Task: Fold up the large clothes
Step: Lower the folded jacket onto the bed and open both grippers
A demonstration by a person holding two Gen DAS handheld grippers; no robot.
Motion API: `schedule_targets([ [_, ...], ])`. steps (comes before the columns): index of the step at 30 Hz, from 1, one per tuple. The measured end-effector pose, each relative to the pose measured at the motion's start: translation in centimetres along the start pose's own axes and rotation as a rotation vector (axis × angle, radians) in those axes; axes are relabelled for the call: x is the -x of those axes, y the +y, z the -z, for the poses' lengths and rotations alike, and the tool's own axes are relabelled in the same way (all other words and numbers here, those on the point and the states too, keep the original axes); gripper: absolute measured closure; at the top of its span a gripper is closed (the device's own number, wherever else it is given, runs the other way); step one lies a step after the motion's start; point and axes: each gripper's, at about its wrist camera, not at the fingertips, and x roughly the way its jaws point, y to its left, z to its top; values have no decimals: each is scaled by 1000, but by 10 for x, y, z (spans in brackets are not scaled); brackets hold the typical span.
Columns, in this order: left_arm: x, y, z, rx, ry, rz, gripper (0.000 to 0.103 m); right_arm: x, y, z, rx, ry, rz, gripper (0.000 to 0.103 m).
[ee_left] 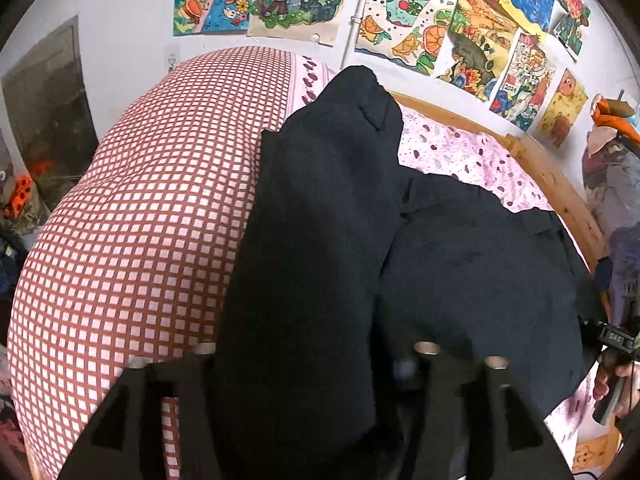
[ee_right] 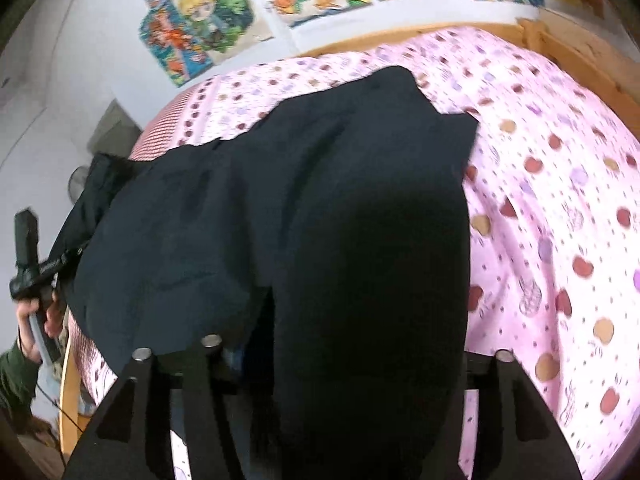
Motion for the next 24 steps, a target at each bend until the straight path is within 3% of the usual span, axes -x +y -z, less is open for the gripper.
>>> schedule_targets([
  [1,1,1,1,12,-7,-4,22,3,1,4,-5,-16,28,31],
  [2,4,3,3,29,-22,-2,18,3,2,5,-7,-29,45,24],
  [4,7,6,5,50,-35,-5,12,11,6,10,-17,-64,91,21],
  [10,24,-1,12,56,-87,-37,9,36,25,16,-26,-155,168,18],
  [18,53,-11,21,117,-143,-5,4,72,44,21,-48,-218,196,17],
  [24,80,-14,28,151,-161,21,2,101,57,29,38,-262,272,11],
])
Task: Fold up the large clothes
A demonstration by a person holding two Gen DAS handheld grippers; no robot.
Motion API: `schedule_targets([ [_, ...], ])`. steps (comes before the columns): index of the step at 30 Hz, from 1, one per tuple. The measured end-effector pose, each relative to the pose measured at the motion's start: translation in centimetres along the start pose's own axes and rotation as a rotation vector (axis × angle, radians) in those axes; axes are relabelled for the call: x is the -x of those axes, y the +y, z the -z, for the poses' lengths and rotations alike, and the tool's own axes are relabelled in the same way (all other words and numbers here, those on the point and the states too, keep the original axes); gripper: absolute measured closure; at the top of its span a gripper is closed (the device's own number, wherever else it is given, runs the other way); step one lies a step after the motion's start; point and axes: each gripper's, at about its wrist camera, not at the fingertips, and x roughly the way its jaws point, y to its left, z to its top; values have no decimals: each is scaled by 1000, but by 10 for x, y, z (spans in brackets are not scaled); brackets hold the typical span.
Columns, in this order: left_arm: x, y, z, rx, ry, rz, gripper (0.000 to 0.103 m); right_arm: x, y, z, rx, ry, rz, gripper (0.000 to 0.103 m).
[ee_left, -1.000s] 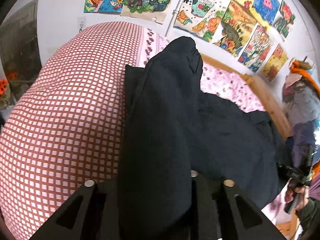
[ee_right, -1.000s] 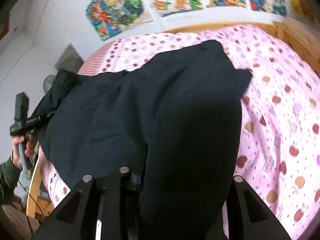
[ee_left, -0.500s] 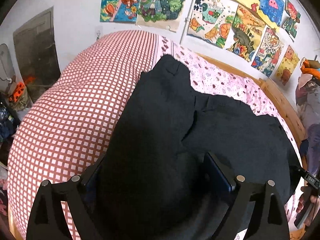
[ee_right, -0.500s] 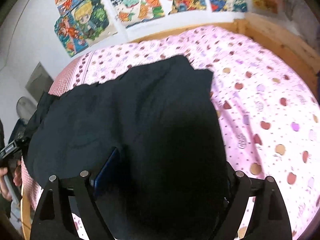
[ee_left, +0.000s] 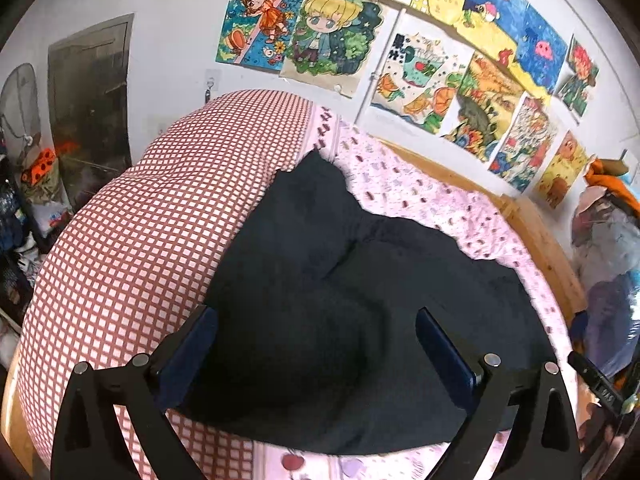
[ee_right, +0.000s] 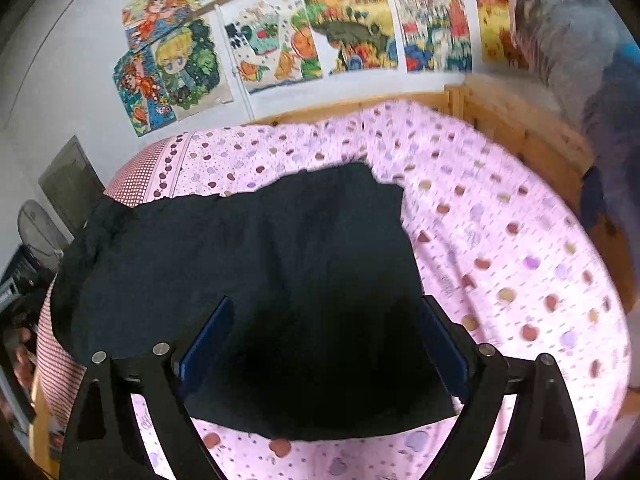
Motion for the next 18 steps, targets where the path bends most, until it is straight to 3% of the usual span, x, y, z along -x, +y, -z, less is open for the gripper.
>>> schedule_targets([
  [9,54,-41,8,-136,-75,7,0,70,21,-12,86,-65,-24,9],
  [18,128,-76,30,-266,-193,38,0,131,54,-2,134,-112,-78,8],
])
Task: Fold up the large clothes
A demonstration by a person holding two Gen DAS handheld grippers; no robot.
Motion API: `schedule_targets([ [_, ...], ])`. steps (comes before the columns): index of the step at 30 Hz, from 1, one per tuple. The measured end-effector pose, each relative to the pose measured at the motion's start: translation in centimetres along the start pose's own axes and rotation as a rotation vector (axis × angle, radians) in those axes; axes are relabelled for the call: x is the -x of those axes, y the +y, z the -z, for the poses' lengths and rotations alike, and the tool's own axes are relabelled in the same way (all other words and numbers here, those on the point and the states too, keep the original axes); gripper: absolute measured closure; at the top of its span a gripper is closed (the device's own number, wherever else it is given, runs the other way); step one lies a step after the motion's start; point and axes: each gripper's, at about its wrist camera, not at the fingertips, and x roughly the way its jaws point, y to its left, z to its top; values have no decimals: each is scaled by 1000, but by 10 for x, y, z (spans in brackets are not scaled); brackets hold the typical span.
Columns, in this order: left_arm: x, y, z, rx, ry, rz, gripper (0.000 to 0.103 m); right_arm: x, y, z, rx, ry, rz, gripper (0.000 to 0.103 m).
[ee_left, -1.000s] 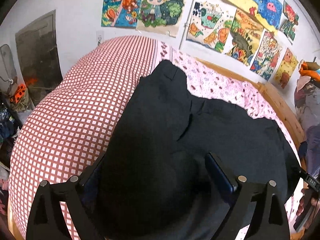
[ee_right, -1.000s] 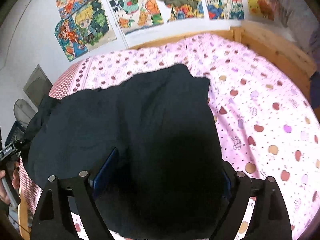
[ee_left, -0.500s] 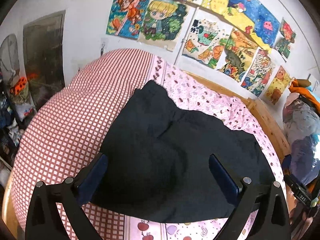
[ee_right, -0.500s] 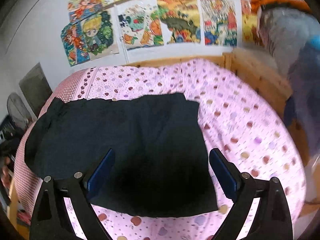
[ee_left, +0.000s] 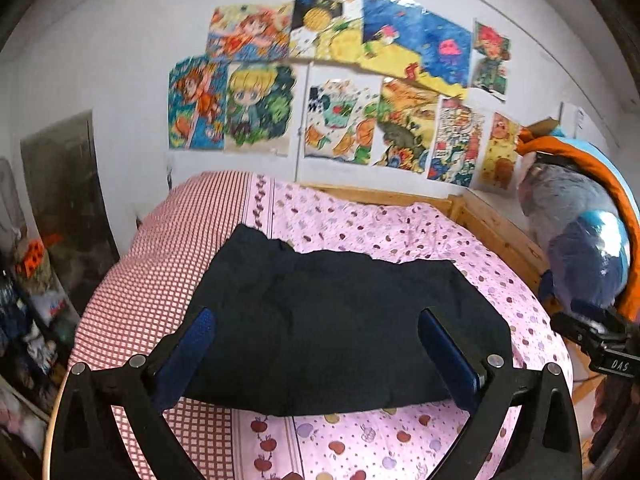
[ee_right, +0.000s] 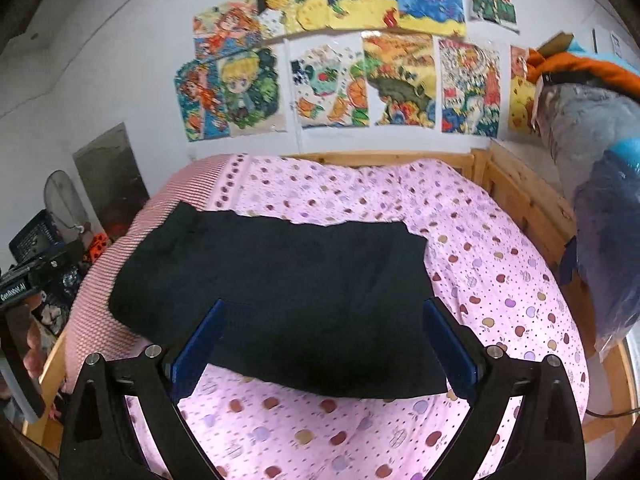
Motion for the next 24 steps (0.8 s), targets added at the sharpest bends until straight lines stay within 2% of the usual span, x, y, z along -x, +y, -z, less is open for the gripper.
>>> schedule_targets([
  [10,54,-5,30,-46,-63,-36,0,59,32,29,41,-93,-47,7],
  [18,61,3,48,-44,-84,-52,0,74,43,54,23,-131,-27,7],
  [24,66,4,67,-99,-126,-54,0,76,45,77,-9,-158,15,7],
])
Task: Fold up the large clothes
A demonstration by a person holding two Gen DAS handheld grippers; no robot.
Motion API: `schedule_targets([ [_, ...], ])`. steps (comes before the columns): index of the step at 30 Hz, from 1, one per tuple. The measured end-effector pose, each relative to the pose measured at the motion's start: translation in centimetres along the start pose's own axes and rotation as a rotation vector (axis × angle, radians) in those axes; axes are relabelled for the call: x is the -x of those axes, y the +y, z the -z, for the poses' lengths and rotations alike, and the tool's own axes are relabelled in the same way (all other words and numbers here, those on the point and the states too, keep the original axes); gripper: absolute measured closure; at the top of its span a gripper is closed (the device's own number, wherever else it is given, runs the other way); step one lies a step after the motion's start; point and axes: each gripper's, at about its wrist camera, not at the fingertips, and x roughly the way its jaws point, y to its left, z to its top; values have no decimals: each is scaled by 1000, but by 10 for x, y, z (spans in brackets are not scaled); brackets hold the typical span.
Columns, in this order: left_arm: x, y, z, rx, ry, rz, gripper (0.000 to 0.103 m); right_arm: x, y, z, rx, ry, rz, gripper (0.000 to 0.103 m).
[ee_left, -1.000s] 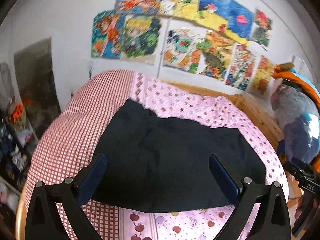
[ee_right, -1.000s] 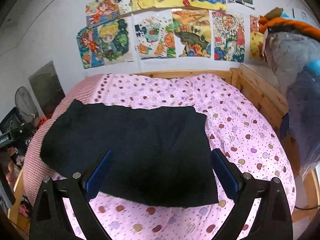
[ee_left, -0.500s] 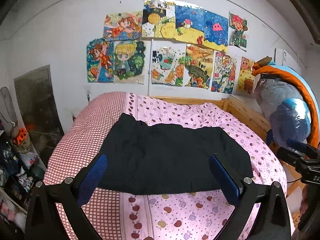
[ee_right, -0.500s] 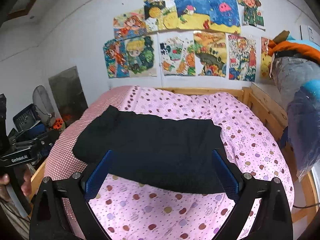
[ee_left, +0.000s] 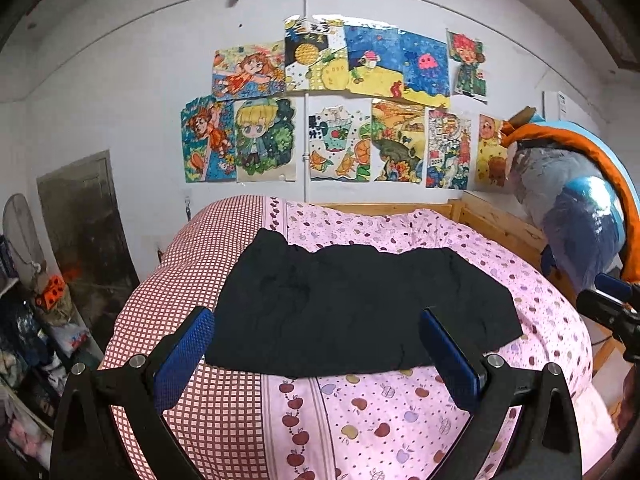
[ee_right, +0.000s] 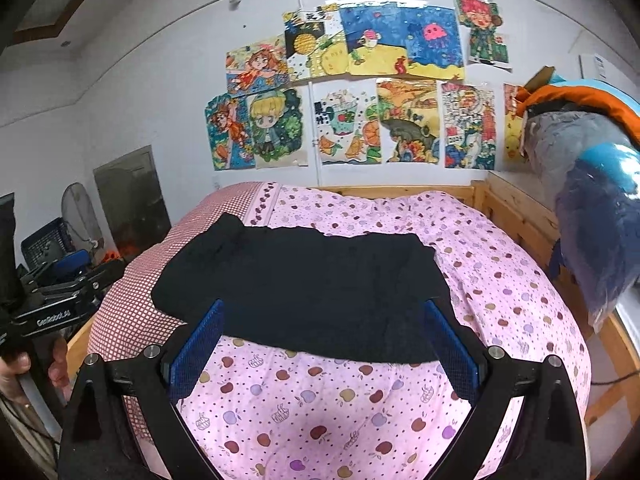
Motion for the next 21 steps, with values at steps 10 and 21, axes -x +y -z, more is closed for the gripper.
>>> schedule_targets([
  [10,-10,0,32,-63,24,30,0,-28,12,35,26,101,7,6],
  [21,-26,-2,46,-76,90,28,0,-48,22,51,50,194,-6,6],
])
